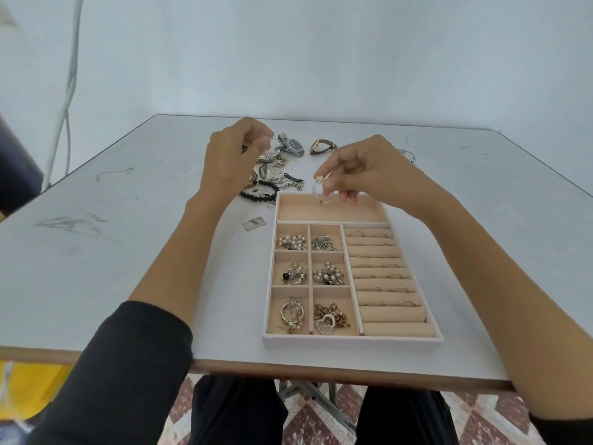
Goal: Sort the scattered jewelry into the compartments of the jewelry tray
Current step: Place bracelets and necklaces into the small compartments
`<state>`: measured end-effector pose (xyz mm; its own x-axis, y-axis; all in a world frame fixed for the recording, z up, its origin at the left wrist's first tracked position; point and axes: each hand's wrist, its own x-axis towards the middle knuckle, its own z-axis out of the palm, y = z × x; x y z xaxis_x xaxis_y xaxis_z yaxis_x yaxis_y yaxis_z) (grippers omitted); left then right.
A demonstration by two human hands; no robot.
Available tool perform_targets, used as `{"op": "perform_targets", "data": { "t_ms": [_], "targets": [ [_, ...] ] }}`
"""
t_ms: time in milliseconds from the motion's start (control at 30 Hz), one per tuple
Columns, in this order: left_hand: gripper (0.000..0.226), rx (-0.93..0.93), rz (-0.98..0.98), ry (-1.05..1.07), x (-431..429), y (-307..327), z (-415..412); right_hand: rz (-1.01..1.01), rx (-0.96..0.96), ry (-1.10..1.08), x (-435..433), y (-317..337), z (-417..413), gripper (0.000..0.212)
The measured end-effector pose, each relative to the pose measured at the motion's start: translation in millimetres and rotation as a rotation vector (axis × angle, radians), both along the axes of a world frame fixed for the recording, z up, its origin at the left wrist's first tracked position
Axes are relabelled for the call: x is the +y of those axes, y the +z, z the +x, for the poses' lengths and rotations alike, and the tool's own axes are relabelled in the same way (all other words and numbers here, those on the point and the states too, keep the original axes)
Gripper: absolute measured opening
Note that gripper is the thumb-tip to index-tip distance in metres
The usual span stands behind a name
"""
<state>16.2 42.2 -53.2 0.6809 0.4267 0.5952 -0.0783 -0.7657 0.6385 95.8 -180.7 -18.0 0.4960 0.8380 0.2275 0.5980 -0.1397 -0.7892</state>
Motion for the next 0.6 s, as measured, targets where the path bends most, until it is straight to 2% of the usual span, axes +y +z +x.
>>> {"op": "perform_targets", "data": {
  "t_ms": [300,600],
  "targets": [
    [0.007,0.000,-0.197,-0.240,-30,20,-41,-0.304,0.022,0.437,-16,26,-44,0.017],
    [0.010,0.031,-0.213,-0.273,-56,7,-70,-0.627,-0.005,0.581,-18,26,-66,0.014]
  ]
}}
